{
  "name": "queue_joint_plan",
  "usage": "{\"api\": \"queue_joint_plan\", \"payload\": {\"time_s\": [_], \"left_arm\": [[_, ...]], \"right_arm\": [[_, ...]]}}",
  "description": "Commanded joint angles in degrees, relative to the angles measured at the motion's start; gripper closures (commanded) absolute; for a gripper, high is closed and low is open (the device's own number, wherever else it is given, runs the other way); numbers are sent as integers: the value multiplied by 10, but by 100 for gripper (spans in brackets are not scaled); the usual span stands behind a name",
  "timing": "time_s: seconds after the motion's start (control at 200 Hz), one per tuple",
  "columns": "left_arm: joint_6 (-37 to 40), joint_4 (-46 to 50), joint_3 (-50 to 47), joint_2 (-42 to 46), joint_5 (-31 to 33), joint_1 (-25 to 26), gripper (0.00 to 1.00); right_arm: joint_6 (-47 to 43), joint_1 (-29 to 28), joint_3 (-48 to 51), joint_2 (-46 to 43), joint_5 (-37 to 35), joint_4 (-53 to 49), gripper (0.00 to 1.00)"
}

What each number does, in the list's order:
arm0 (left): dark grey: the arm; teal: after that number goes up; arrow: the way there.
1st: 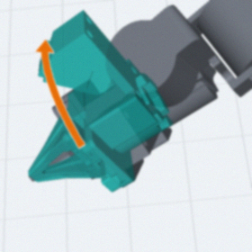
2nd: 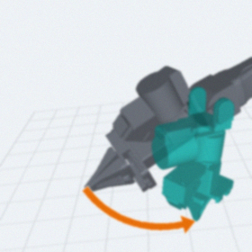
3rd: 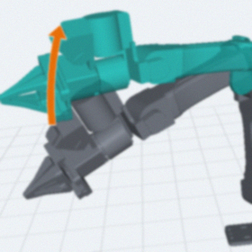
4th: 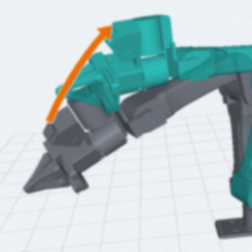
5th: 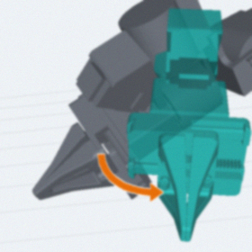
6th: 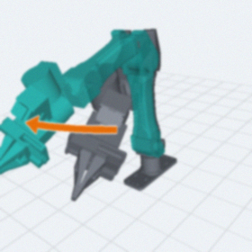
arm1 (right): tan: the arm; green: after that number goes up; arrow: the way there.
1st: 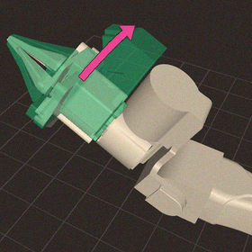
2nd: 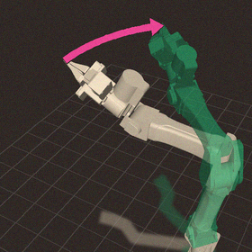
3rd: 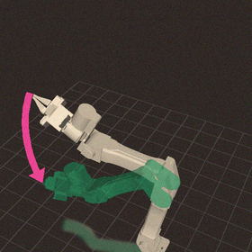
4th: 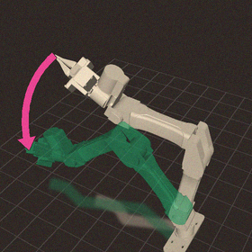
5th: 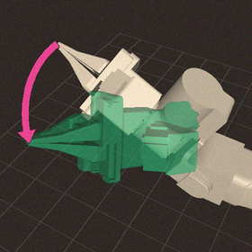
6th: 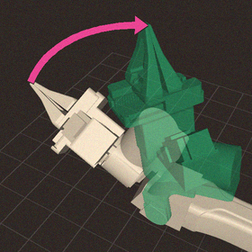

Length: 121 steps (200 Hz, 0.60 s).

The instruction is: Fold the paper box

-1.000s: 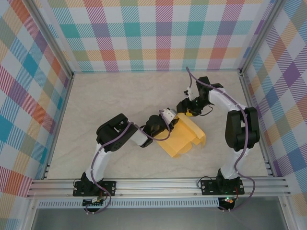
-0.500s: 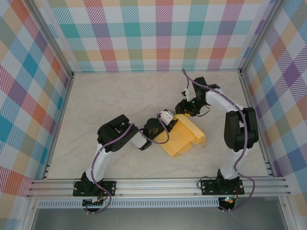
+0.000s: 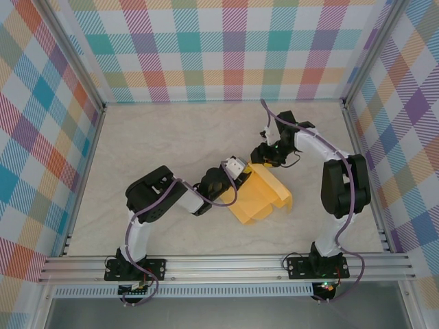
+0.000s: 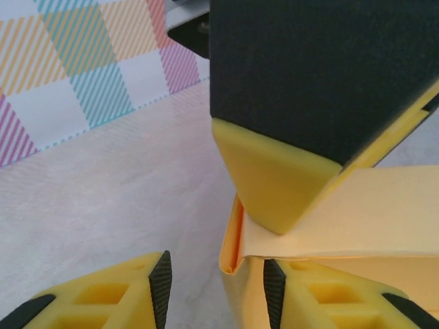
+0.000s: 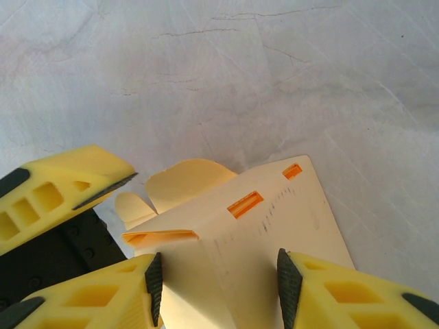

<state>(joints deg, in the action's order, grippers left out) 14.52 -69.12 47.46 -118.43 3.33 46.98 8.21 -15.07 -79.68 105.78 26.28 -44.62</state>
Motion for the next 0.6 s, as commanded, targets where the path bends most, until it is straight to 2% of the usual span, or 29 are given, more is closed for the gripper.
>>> {"api": "queue_joint_plan", "payload": {"time_s": [0.0, 0.065, 0.135, 0.38, 0.465, 0.6], "left_arm": [[-3, 30, 28, -4, -55, -7, 61], [-2, 24, 39, -15, -63, -7, 65], [-2, 11, 45, -25, -43, -7, 68], [31, 27, 51, -28, -19, -9, 73], [47, 70, 48, -10, -13, -15, 72], [66, 146, 62, 7, -48, -25, 73]], "right_arm": [[4, -2, 25, -1, -41, 2, 52], [3, -2, 25, -2, -42, 1, 52], [4, -2, 25, 0, -41, 1, 52], [-5, -3, 28, -4, -39, -4, 52], [-2, -2, 28, -5, -38, -3, 53], [3, -2, 26, 0, -34, 6, 52]]}}
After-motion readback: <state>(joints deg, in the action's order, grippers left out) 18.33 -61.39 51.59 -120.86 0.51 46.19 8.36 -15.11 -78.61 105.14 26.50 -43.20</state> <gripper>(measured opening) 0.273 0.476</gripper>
